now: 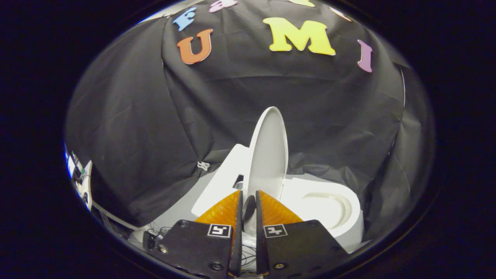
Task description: Open the toilet lid.
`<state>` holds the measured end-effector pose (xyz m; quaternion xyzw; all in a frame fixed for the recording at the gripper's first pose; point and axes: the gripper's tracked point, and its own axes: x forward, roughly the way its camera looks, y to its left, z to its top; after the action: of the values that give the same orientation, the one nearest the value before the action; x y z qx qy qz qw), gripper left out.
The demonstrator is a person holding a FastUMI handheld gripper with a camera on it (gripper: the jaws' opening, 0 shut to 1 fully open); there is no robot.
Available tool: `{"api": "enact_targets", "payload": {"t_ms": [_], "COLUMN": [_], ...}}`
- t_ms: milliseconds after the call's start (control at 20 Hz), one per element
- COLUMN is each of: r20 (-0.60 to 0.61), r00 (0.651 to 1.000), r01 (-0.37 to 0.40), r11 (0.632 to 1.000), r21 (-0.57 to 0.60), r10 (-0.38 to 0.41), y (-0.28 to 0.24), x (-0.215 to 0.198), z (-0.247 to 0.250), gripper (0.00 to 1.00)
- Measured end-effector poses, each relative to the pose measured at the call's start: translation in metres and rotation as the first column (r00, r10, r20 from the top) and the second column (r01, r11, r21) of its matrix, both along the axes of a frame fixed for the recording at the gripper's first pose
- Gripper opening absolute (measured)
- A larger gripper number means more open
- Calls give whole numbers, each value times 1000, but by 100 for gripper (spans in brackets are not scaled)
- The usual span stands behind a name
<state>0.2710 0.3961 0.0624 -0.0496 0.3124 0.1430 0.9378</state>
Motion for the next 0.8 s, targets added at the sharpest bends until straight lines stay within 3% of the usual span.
{"api": "enact_targets", "payload": {"t_ms": [250,650,800], "r20": [21,103,103], "r00": [1000,990,990], "r01": [-11,-69,-69], "r11": [999,971,970], "r21": [-36,-229,-231], "r10": [12,94,95], "y": [17,39,44], "x": [0,-1,1], "z": [-6,-18,-20], "gripper": [17,18,18]}}
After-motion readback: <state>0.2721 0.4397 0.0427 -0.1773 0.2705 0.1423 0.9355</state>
